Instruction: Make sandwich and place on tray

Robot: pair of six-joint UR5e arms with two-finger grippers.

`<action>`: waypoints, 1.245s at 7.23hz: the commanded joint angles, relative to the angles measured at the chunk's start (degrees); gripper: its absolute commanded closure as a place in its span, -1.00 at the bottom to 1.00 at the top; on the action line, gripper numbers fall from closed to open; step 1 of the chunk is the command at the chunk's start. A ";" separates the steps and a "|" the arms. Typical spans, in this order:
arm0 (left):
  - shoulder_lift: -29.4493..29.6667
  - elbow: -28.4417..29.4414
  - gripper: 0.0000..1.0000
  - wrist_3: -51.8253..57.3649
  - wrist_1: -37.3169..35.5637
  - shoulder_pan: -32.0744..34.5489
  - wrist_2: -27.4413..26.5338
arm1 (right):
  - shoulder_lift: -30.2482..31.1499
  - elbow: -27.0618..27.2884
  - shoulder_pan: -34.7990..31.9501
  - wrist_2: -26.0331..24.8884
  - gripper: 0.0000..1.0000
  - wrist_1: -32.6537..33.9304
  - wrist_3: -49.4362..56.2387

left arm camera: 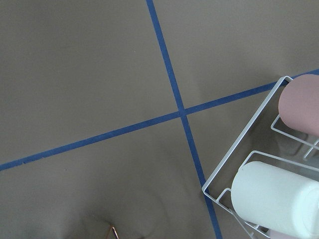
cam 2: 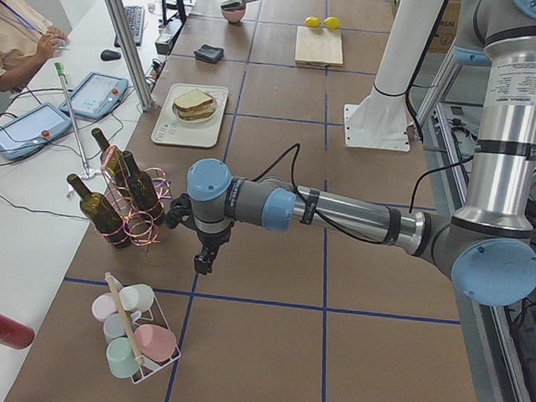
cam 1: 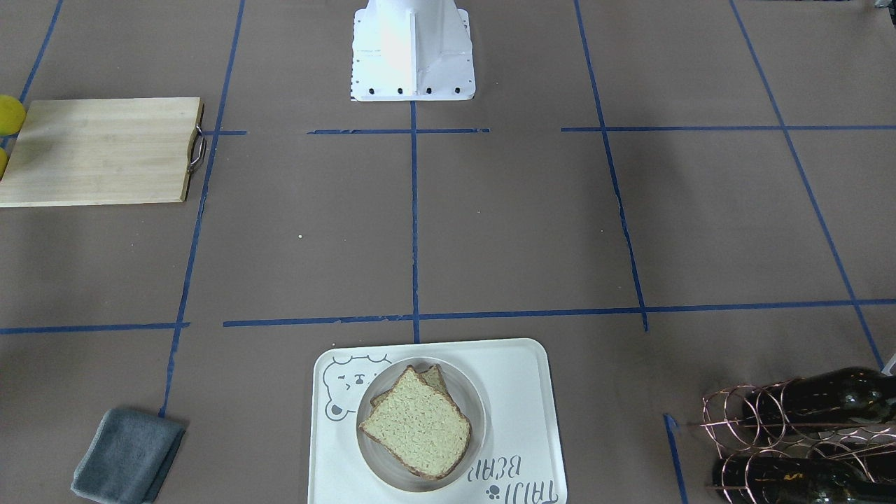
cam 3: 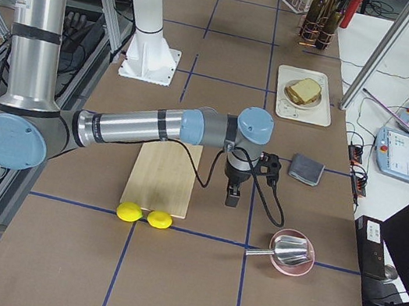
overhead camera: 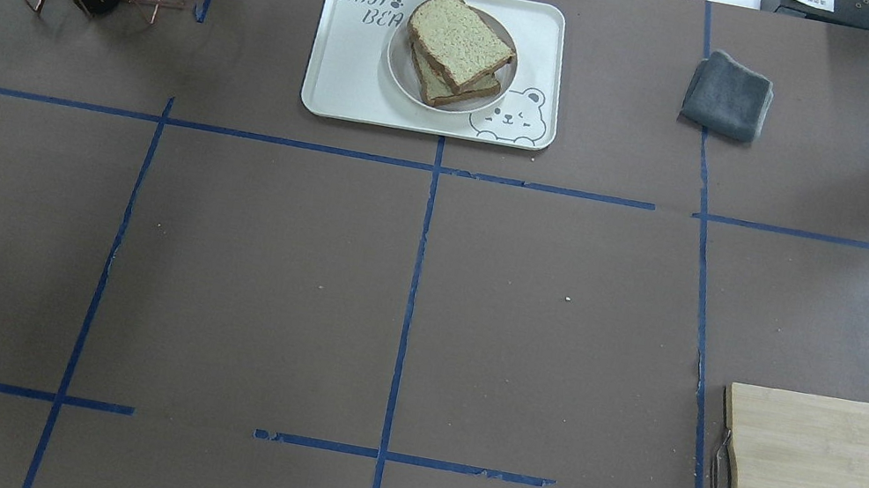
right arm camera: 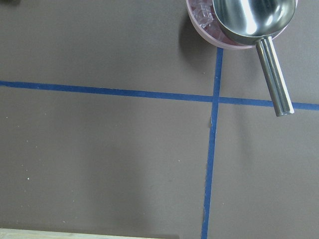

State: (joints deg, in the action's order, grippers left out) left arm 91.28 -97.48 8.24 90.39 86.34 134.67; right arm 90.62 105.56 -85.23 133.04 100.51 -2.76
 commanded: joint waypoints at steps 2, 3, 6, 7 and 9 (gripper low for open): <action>1.35 1.50 -1.00 0.19 -0.56 -0.12 -0.55 | 0.52 -0.35 0.33 -0.24 -1.00 -0.05 -0.41; 0.57 1.51 -1.00 0.19 -0.73 -0.03 -0.47 | 0.52 -0.35 0.67 -0.93 -1.00 -0.05 -0.41; 1.36 0.55 -1.00 -0.07 -5.91 -0.21 0.15 | -0.01 -0.18 1.03 -3.47 -1.00 -0.14 -0.41; 1.27 0.97 -1.00 0.02 -7.58 -0.21 0.93 | -0.18 0.17 1.29 -3.92 -1.00 -0.14 -0.67; 1.53 1.42 -1.00 -0.07 -7.15 -0.21 4.09 | -0.36 0.53 1.82 -3.49 -1.00 -0.31 -0.41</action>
State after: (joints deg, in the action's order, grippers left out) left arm 92.70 -96.23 8.24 83.34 86.12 137.14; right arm 90.43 105.96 -83.70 129.67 100.33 -3.33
